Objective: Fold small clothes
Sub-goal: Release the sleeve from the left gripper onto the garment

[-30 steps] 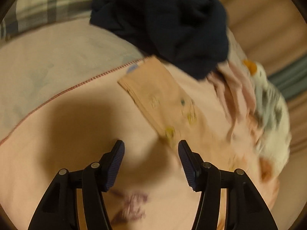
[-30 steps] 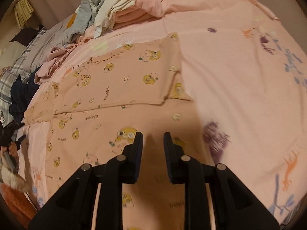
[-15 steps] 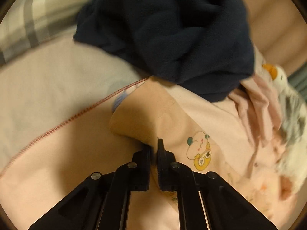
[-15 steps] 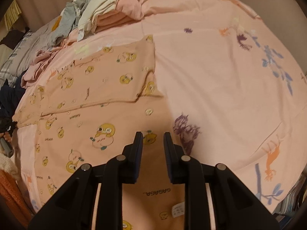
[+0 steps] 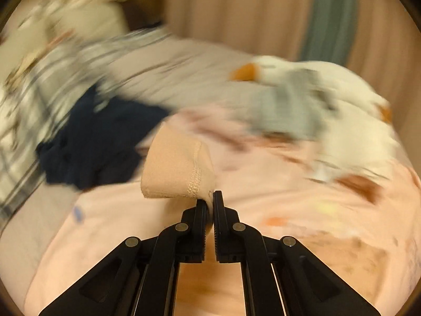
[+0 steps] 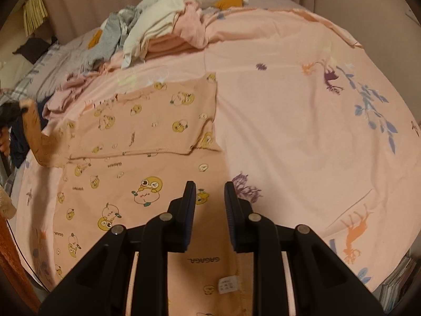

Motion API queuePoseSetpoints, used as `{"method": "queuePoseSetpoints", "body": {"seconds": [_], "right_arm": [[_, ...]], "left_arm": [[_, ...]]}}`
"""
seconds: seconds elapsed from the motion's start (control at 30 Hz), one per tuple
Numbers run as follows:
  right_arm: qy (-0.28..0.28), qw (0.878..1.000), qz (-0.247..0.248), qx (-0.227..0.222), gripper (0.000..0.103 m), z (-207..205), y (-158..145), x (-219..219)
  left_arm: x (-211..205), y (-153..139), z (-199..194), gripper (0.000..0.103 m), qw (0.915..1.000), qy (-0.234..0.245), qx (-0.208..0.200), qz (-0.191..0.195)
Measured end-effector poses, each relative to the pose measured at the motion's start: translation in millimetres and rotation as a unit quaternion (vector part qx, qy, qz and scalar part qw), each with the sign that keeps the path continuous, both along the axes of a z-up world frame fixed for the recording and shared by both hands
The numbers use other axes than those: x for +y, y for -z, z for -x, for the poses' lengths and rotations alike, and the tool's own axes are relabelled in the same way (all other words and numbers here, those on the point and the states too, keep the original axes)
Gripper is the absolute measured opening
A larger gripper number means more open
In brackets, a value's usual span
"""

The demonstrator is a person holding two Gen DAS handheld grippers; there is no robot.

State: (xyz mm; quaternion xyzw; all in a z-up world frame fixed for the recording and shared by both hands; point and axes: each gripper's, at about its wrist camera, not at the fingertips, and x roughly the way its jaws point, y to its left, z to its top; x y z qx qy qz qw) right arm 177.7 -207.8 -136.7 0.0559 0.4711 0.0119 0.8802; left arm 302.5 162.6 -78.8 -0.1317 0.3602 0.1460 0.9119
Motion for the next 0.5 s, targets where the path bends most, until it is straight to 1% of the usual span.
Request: {"method": "queuePoseSetpoints", "body": {"seconds": [0.03,0.1,0.17,0.23,0.27,0.33,0.37,0.43,0.47,0.5], "right_arm": [[0.004,1.0,-0.009,-0.002,0.023,3.2,-1.5,-6.4],[0.011,1.0,-0.015,-0.005,0.023,10.0,-4.4,-14.5],[0.019,0.999,-0.02,-0.016,0.023,20.8,-9.1,-26.6],[0.026,0.999,-0.026,-0.022,0.023,30.7,-12.6,-39.5],[0.028,0.999,-0.027,-0.025,0.023,34.3,-13.5,-45.0],[0.04,0.999,-0.026,-0.025,0.023,39.8,-12.7,-56.5],[0.05,0.998,-0.024,-0.02,0.023,41.6,-10.5,-63.1],[0.064,0.998,-0.025,-0.009,0.023,43.5,-5.9,-73.4],[0.067,0.997,-0.026,-0.006,0.023,44.4,-4.2,-77.9],[0.07,0.997,-0.028,-0.003,0.023,45.1,-3.3,-81.1]], "left_arm": [[-16.4,-2.6,-5.5,0.004,0.9997,0.021,-0.002,0.014],[-72.1,-3.2,-14.8,0.004,0.9947,0.083,-0.001,0.06],[-114.7,4.0,-21.2,0.004,0.9903,0.113,0.002,0.08],[-162.0,16.0,-32.0,0.004,0.9882,0.139,0.025,0.059],[-189.4,24.8,-35.2,0.004,0.9857,0.157,0.038,0.047],[-229.1,40.9,-39.1,0.004,0.98,0.186,0.056,0.043],[-238.7,44.4,-35.8,0.004,0.9777,0.195,0.065,0.045],[-265.8,55.7,-34.8,0.004,0.9703,0.218,0.088,0.056],[-271.0,61.9,-34.2,0.004,0.9678,0.225,0.095,0.059],[-277.7,67.0,-33.6,0.006,0.9649,0.23,0.111,0.061]]}}
